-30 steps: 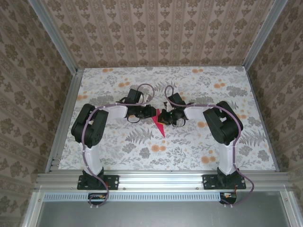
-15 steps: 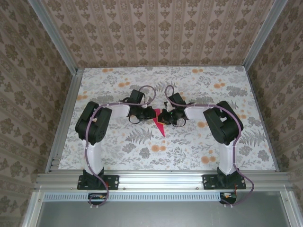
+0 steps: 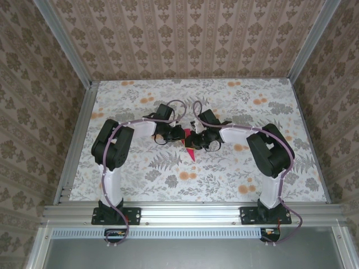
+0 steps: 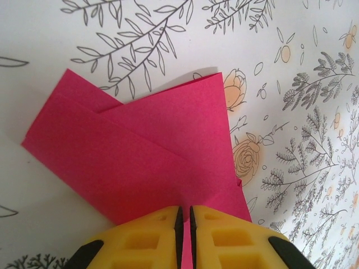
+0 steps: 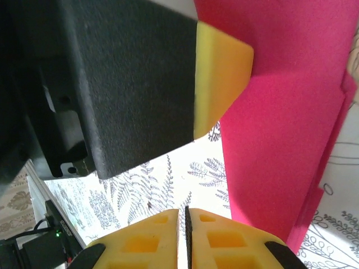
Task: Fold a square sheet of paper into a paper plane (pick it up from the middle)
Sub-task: Fold the wing for the fifth time at the center of the table.
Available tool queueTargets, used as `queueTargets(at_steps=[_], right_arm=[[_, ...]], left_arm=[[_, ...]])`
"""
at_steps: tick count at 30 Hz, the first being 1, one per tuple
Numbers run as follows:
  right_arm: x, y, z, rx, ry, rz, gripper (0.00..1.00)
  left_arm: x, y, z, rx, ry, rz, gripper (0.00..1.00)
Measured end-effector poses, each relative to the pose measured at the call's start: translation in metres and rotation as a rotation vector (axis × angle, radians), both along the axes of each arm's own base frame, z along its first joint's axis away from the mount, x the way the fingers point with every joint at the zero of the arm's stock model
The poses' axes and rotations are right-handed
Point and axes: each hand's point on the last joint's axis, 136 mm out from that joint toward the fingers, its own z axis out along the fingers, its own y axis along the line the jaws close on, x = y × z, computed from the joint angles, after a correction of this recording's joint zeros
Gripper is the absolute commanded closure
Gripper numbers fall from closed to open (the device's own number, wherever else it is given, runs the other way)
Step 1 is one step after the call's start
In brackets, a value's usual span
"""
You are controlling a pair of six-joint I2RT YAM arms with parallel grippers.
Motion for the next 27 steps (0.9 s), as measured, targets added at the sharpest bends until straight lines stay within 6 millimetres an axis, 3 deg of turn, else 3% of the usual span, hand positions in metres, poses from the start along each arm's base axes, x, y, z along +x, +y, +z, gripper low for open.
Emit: queueTargets(at_steps=[8,18,27], right_arm=[[-0.021,-0.013,-0.033,-0.05,0.08,0.008,0.86],[-0.023,-0.015,-0.036,-0.017,0.069,0.017,0.86],[-0.025,-0.015,-0.036,-0.011,0.054,0.032,0.86]], left_arm=[[0.0,0.001,0.001,0.012,0.006,-0.005,0.84],[0.007,0.004,0.003,0.013,0.005,-0.009,0.82],[0.037,0.013,0.003,-0.039,-0.022,0.018,0.8]])
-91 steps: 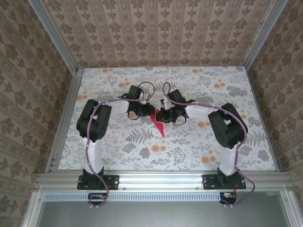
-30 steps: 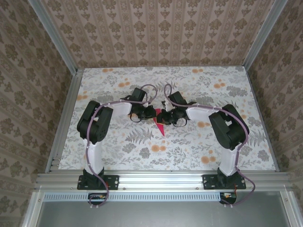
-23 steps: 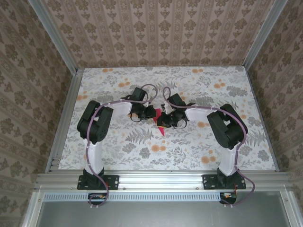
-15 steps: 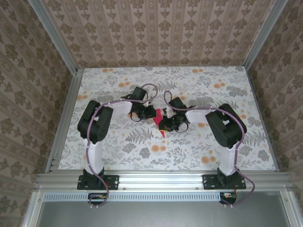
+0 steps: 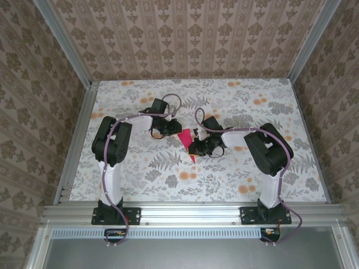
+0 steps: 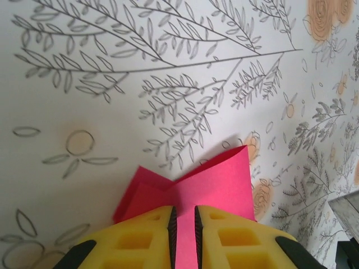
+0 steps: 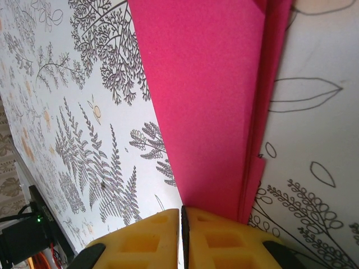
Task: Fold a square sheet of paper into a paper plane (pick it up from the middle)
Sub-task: Fold the wing for the fifth time at the center of the table.
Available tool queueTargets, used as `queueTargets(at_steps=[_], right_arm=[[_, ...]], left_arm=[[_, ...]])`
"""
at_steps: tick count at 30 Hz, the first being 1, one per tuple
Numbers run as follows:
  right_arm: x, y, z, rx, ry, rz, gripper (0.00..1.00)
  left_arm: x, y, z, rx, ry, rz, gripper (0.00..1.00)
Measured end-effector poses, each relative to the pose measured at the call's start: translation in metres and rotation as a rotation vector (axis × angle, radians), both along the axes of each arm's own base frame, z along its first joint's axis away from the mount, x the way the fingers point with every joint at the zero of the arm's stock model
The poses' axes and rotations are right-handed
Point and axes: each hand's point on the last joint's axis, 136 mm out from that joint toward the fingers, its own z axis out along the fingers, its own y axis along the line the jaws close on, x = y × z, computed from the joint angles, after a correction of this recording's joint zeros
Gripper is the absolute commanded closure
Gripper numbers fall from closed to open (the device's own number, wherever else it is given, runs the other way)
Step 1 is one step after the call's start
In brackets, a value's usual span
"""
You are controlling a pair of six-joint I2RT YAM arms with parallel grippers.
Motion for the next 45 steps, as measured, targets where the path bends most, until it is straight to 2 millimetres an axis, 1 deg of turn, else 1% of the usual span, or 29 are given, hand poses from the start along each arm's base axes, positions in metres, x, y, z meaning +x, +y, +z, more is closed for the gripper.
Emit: queueTargets(at_steps=[6,14,16,21,24,27,29,31,32,34,37,40,42,45], right_arm=[[0.0,0.0,0.0,0.001,-0.006,0.002,0.86],[-0.001,-0.001,0.0,0.005,-0.015,0.0,0.86],[-0.001,-0.002,0.0,0.004,-0.016,-0.001,0.86],[-0.002,-0.002,0.0,0.003,-0.015,-0.001,0.86],[-0.002,-0.002,0.0,0.003,-0.015,-0.001,0.86],[-0.002,-0.002,0.0,0.003,-0.015,-0.001,0.86],[-0.002,-0.002,0.0,0.003,-0.015,-0.001,0.86],[-0.002,-0.002,0.0,0.004,-0.015,-0.001,0.86],[-0.002,-0.002,0.0,0.003,-0.014,-0.001,0.86],[-0.002,-0.003,0.0,0.003,-0.014,-0.001,0.86],[-0.002,-0.002,0.0,0.005,-0.016,0.0,0.86],[-0.002,-0.003,0.0,0.007,-0.016,-0.002,0.87],[-0.002,-0.003,0.0,0.007,-0.016,-0.002,0.87],[-0.002,-0.003,0.0,0.008,-0.016,-0.001,0.87]], left_arm=[[0.003,0.001,0.0,-0.049,0.021,-0.007,0.8],[0.007,0.005,0.0,-0.056,0.022,0.0,0.8],[0.012,0.009,0.001,-0.054,0.016,0.014,0.8],[0.032,0.025,0.008,-0.043,-0.021,0.06,0.77],[0.034,0.026,0.018,-0.046,-0.046,0.061,0.77],[0.026,0.018,0.039,-0.06,-0.095,0.041,0.77],[0.015,0.011,0.055,-0.077,-0.13,0.021,0.78],[0.005,0.004,0.065,-0.099,-0.154,0.012,0.79],[-0.002,-0.001,0.066,-0.108,-0.158,0.004,0.79],[-0.012,-0.01,0.064,-0.12,-0.152,-0.009,0.8],[-0.031,-0.027,0.054,-0.121,-0.119,-0.044,0.82],[-0.045,-0.045,0.044,-0.125,-0.093,-0.073,0.84],[-0.051,-0.053,0.034,-0.124,-0.065,-0.076,0.84],[-0.052,-0.055,0.018,-0.113,-0.026,-0.058,0.85]])
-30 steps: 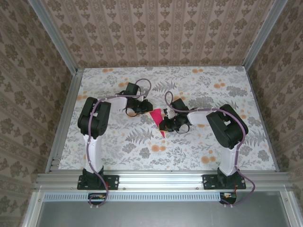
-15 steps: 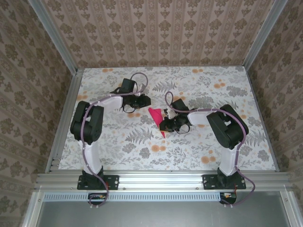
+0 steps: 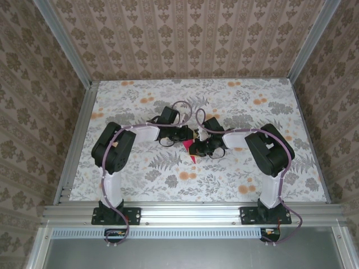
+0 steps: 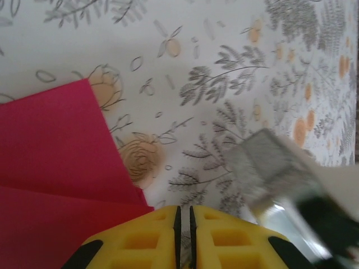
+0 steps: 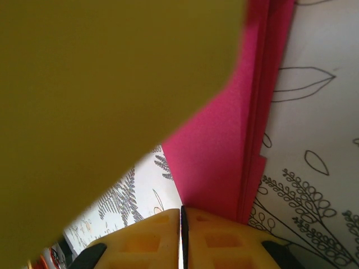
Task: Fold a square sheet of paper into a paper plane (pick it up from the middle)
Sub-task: Fold the wing for the fifth time at the center of the table.
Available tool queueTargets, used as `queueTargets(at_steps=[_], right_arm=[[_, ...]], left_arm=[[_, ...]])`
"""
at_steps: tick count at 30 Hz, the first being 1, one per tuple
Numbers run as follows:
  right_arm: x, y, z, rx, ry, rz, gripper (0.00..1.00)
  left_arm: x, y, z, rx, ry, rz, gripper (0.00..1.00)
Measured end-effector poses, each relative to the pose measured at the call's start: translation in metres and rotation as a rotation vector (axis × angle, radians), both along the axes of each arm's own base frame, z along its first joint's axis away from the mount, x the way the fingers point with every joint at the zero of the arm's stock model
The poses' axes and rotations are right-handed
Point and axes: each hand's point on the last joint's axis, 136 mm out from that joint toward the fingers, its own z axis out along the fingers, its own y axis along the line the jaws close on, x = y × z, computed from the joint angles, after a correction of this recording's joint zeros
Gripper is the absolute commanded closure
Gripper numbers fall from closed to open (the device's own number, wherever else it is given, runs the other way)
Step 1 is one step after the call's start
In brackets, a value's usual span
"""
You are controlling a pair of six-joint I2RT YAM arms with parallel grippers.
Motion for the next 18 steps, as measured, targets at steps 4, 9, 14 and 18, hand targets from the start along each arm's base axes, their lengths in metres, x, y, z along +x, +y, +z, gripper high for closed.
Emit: queueTargets(at_steps=[4,9,14,18], right_arm=[[0.0,0.0,0.0,0.0,0.0,0.0,0.86],[0.0,0.0,0.0,0.0,0.0,0.0,0.87],[0.0,0.0,0.0,-0.001,0.001,0.0,0.87],[-0.001,0.0,-0.001,-0.002,0.002,-0.001,0.87]], left_arm=[[0.002,0.002,-0.011,0.012,0.022,0.025,0.85],[0.002,0.004,-0.014,0.015,0.014,0.032,0.84],[0.004,0.009,-0.017,0.009,0.016,0.039,0.83],[0.007,0.013,-0.016,-0.001,0.016,0.042,0.82]])
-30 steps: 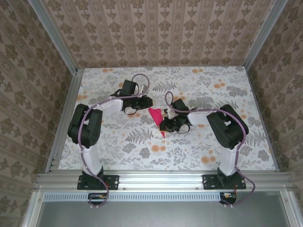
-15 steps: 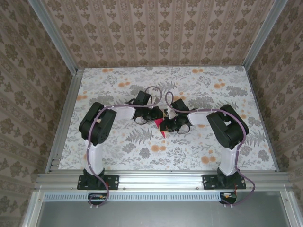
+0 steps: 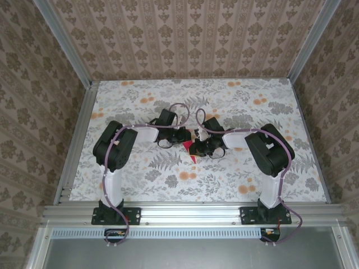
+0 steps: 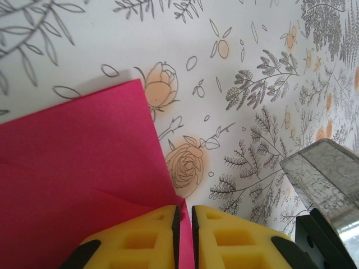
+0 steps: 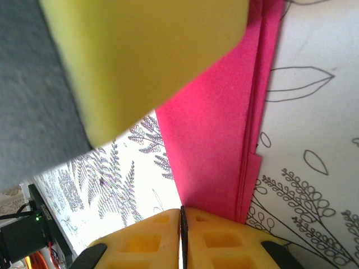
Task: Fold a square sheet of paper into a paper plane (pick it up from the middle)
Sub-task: Fold the wing for the fifth time at the center of the table.
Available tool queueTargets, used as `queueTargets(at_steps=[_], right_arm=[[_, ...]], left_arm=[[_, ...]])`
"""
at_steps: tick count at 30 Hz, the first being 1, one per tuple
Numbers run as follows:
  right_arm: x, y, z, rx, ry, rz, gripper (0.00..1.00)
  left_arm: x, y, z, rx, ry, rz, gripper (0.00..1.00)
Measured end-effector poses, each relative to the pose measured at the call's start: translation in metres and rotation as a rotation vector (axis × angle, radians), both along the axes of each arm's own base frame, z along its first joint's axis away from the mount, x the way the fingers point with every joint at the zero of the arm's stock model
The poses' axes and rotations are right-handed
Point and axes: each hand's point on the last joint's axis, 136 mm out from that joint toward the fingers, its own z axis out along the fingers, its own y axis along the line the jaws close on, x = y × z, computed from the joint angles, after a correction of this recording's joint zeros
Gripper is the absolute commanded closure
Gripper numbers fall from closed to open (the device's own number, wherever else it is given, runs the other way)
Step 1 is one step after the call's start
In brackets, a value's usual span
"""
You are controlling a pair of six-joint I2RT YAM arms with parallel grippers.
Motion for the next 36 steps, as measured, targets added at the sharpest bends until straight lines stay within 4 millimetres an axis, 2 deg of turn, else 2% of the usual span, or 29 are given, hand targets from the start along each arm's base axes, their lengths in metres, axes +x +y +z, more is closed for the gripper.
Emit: queueTargets(at_steps=[10,22,27,32,36], right_arm=[[-0.001,-0.001,-0.002,-0.005,0.002,-0.001,0.87],[-0.001,-0.002,-0.002,-0.005,-0.001,-0.003,0.87],[-0.001,-0.002,-0.001,-0.005,-0.006,-0.004,0.86],[-0.001,-0.003,0.004,-0.006,-0.004,-0.009,0.77],[-0.005,-0.007,0.012,-0.026,0.016,-0.024,0.65]], left_arm=[[0.021,0.025,0.001,-0.022,-0.017,0.017,0.81],[0.046,0.037,0.002,-0.052,-0.007,0.03,0.81],[0.07,0.049,0.003,-0.005,-0.04,0.075,0.78],[0.097,0.078,0.005,0.067,-0.069,0.159,0.72],[0.101,0.1,0.012,0.133,-0.068,0.213,0.63]])
